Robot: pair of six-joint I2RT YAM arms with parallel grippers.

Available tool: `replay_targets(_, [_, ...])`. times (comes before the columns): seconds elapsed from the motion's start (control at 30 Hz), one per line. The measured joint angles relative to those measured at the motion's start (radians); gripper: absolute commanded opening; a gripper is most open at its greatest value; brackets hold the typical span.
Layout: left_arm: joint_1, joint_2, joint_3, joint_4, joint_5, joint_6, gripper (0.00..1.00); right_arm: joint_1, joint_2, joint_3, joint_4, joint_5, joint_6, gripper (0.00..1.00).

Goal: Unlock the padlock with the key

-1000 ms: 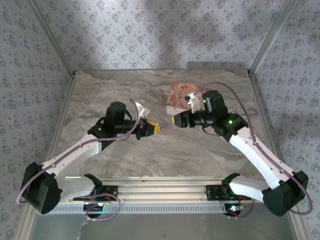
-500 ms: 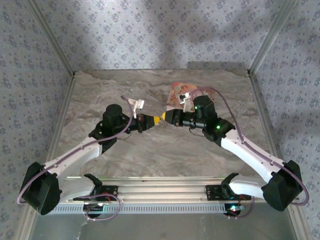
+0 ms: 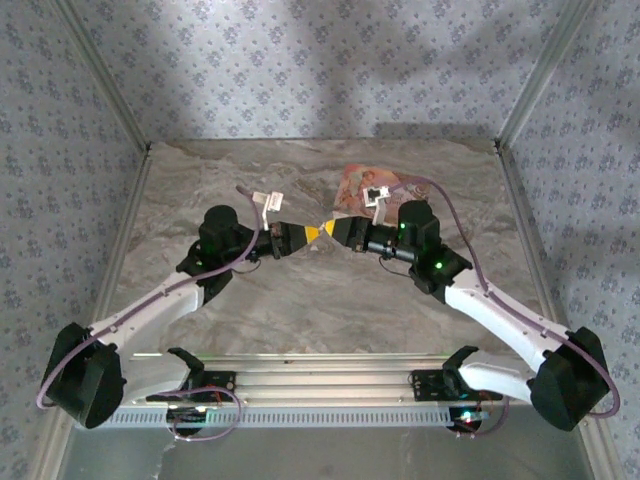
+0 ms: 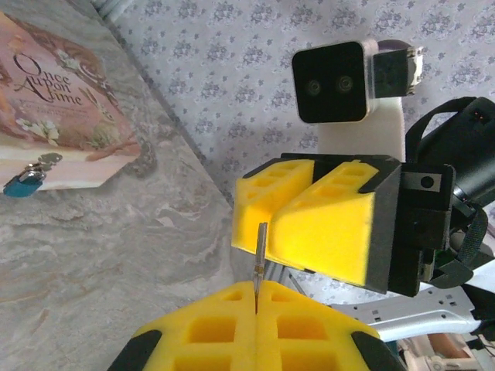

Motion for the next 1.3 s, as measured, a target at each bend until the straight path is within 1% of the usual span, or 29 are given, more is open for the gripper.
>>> replay_targets(0.27, [0.002,0.025,0.000,0.064,0.038,-0.060,0.00,-0.006,-0.026,-0.039,0.100,-0.011,0.026,0.20])
replay_targets(0.4, [0.003,0.029,0.000,0.102,0.050,-0.092,0.00,-0.007,-0.026,-0.041,0.126,-0.026,0.031,0.17])
replay_targets(0.7, [0.004,0.038,0.000,0.145,0.072,-0.130,0.00,-0.006,-0.026,-0.051,0.177,-0.050,0.053,0.08])
replay_targets(0.77, [0.004,0.038,0.000,0.153,0.076,-0.137,0.00,-0.006,-0.026,-0.052,0.185,-0.056,0.056,0.03])
replay_targets(0.83, [0.004,0.039,0.000,0.164,0.081,-0.142,0.00,-0.006,-0.024,-0.053,0.195,-0.063,0.063,0.01])
replay_targets(0.9, [0.004,0.042,0.000,0.172,0.089,-0.146,0.00,-0.006,-0.019,-0.053,0.206,-0.071,0.066,0.01])
replay_targets(1.03, [0.005,0.044,0.000,0.174,0.094,-0.153,0.00,-0.006,-0.011,-0.053,0.211,-0.075,0.067,0.07])
replay_targets(1.1, [0.006,0.044,0.000,0.175,0.095,-0.154,0.00,-0.007,-0.011,-0.053,0.209,-0.074,0.067,0.07])
replay_targets(1.17, [0.006,0.044,0.000,0.174,0.095,-0.160,0.00,-0.007,-0.014,-0.054,0.198,-0.067,0.066,0.05])
replay_targets(1.23, [0.006,0.044,0.000,0.174,0.095,-0.160,0.00,-0.007,-0.018,-0.054,0.193,-0.066,0.063,0.00])
replay_targets(1.3, [0.006,0.044,0.000,0.174,0.097,-0.160,0.00,-0.008,-0.019,-0.054,0.193,-0.068,0.064,0.00])
